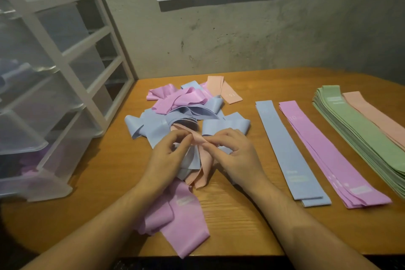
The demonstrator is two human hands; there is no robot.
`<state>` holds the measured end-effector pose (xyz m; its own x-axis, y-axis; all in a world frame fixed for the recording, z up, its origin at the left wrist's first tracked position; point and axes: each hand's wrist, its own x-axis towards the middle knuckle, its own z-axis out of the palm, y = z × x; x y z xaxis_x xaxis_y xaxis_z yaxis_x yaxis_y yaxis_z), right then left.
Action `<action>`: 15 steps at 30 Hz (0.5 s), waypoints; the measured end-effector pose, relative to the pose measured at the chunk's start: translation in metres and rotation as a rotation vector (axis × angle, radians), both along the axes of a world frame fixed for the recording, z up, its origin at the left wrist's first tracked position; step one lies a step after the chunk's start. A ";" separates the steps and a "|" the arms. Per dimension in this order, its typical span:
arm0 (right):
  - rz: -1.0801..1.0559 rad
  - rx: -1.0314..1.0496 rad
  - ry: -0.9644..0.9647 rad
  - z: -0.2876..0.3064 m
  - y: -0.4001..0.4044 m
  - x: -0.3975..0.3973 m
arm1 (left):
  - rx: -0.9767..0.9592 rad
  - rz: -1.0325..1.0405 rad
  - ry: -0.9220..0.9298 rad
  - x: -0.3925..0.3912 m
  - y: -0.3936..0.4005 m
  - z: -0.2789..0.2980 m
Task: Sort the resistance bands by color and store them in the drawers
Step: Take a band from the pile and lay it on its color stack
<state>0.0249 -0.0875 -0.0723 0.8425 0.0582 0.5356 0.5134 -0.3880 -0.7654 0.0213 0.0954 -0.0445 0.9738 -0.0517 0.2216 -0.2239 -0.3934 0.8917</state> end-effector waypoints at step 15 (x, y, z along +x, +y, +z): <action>0.102 0.269 0.031 0.008 -0.003 -0.008 | -0.305 0.001 0.289 0.000 -0.023 0.034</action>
<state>0.0173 -0.0906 -0.0642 0.8558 0.0031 0.5173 0.5141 -0.1166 -0.8498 0.0211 0.0721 -0.0104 0.9982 -0.0248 -0.0553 0.0525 -0.1014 0.9935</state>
